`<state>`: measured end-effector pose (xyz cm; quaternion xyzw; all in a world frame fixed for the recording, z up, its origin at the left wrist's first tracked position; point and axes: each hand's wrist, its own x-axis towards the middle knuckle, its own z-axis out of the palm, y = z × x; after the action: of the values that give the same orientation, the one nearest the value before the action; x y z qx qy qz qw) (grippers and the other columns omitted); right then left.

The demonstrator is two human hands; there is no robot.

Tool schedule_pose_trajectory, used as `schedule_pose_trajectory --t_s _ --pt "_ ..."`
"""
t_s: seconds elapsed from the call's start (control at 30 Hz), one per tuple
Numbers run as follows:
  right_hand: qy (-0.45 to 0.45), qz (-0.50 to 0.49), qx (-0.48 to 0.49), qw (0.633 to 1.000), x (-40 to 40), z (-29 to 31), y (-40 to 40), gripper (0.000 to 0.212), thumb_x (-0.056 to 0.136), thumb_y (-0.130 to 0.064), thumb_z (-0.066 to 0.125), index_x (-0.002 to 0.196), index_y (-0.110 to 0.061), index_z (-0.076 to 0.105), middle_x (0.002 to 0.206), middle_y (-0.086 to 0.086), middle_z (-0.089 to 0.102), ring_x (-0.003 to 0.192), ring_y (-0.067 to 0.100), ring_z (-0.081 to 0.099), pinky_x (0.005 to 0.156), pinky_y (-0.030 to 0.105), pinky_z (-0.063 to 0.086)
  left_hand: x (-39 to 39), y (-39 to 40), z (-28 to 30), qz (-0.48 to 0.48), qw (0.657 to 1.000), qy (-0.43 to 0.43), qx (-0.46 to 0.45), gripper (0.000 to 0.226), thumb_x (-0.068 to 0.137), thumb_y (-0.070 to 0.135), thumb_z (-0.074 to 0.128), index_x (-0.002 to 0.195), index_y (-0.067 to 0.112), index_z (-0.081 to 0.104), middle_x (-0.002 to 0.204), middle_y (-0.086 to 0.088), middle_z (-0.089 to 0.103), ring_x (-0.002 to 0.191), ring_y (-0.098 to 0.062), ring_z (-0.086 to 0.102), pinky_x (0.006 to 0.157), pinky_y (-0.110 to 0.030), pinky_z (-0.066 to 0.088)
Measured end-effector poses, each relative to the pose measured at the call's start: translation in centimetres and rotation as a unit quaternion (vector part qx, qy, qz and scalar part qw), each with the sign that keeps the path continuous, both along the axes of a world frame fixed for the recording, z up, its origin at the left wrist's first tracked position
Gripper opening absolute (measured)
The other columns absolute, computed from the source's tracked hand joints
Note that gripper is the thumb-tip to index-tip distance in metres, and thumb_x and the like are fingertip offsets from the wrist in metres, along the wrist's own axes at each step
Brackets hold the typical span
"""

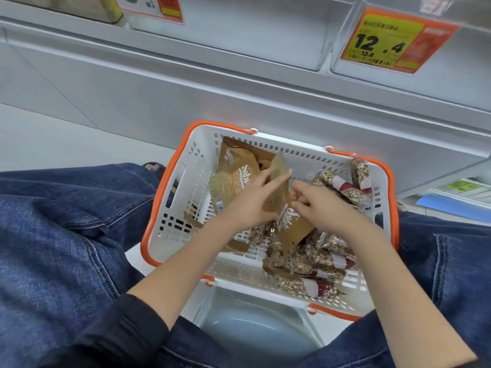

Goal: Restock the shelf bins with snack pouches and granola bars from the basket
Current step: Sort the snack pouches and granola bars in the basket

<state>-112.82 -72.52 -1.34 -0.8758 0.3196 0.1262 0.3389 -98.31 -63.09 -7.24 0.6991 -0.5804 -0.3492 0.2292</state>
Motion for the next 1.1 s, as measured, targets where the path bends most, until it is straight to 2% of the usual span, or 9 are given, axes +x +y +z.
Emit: schedule_pose_trajectory --t_s 0.1,0.23,0.37,0.47,0.57,0.73,0.93,1.03,1.1 --pt "0.018 0.037 -0.012 0.999 -0.2 2.6 -0.4 0.023 0.094 -0.013 0.051 0.080 -0.028 0.040 0.060 -0.002 0.051 0.055 0.014 0.044 0.056 0.030 0.039 -0.7 -0.4 1.7 -0.003 0.996 -0.038 -0.085 0.051 0.083 0.020 0.070 0.130 0.024 0.051 0.155 -0.006 0.021 0.143 -0.025 0.018 0.117 -0.042 0.018" --pt "-0.036 0.000 0.004 0.999 -0.1 3.9 -0.5 0.013 0.091 -0.020 0.059 0.083 -0.030 0.055 0.060 -0.007 0.052 0.057 0.010 0.048 0.060 0.030 0.042 -0.3 0.2 2.4 0.026 0.994 -0.033 -0.104 0.014 0.086 0.017 0.065 0.099 0.011 0.067 0.139 -0.010 0.048 0.130 -0.025 0.043 0.110 -0.041 0.033" --pt "-0.065 -0.064 0.098 0.991 1.0 2.4 0.3 0.022 0.082 -0.029 0.073 0.097 -0.035 0.058 0.087 -0.016 0.063 0.076 0.001 0.060 0.061 0.019 0.049 1.9 1.9 2.9 0.152 0.987 0.040 -0.040 0.005 0.086 0.016 0.064 0.085 0.013 0.068 0.097 -0.001 0.068 0.095 -0.019 0.061 0.091 -0.042 0.048" --pt "-0.031 -0.082 0.141 0.986 1.7 -0.2 0.7 0.041 0.079 -0.027 0.076 0.115 -0.027 0.057 0.105 -0.010 0.064 0.098 0.009 0.061 0.083 0.030 0.053 5.4 2.8 1.6 0.246 0.964 0.087 0.050 0.012 0.085 0.018 0.066 0.079 0.008 0.063 0.090 -0.004 0.070 0.088 -0.021 0.064 0.085 -0.040 0.051" --pt "-0.033 -0.077 0.082 0.993 3.3 -3.5 1.0 0.011 0.087 -0.022 0.068 0.095 -0.020 0.061 0.097 -0.006 0.064 0.095 0.015 0.060 0.080 0.026 0.045 8.3 3.5 0.0 0.294 0.941 0.135 0.096 0.017 0.082 0.020 0.070 0.074 0.011 0.059 0.091 -0.011 0.071 0.088 -0.033 0.067 0.082 -0.050 0.054" --pt "0.019 -0.027 0.052 0.998 7.4 -7.6 3.1 0.019 0.096 -0.015 0.054 0.111 -0.009 0.064 0.098 0.002 0.061 0.087 0.018 0.052 0.069 0.024 0.036 9.4 4.4 -1.9 0.265 0.956 -0.027 0.123 0.018 0.085 0.016 0.067 0.101 0.019 0.060 0.114 -0.006 0.064 0.102 -0.026 0.060 0.087 -0.038 0.049" --pt "0.075 0.045 0.110 0.990 7.8 -9.0 3.0 0.022 0.099 -0.018 0.048 0.115 -0.011 0.060 0.094 -0.001 0.059 0.088 0.019 0.053 0.067 0.022 0.037 8.6 2.1 -0.8 0.169 0.981 0.049 0.084 0.017 0.082 0.008 0.069 0.095 0.017 0.065 0.090 0.009 0.057 0.076 -0.004 0.053 0.069 -0.023 0.043" --pt "-0.033 -0.165 0.236 0.957 6.9 -8.8 0.5 0.031 0.098 -0.035 0.047 0.119 -0.016 0.059 0.097 -0.008 0.064 0.082 0.009 0.062 0.070 0.022 0.052 8.7 2.1 -2.5 0.150 0.985 0.013 0.090 0.010 0.083 0.007 0.067 0.080 0.013 0.061 0.085 0.003 0.059 0.074 -0.003 0.051 0.071 -0.024 0.041" --pt "-0.057 -0.296 0.173 0.938 6.4 -10.2 -2.1 0.041 0.096 -0.038 0.051 0.127 -0.012 0.053 0.118 0.002 0.063 0.095 0.016 0.065 0.083 0.034 0.056 9.5 2.1 -3.4 0.183 0.980 -0.010 0.081 0.010 0.085 0.009 0.066 0.079 0.016 0.060 0.088 -0.001 0.060 0.080 -0.013 0.055 0.074 -0.026 0.042"
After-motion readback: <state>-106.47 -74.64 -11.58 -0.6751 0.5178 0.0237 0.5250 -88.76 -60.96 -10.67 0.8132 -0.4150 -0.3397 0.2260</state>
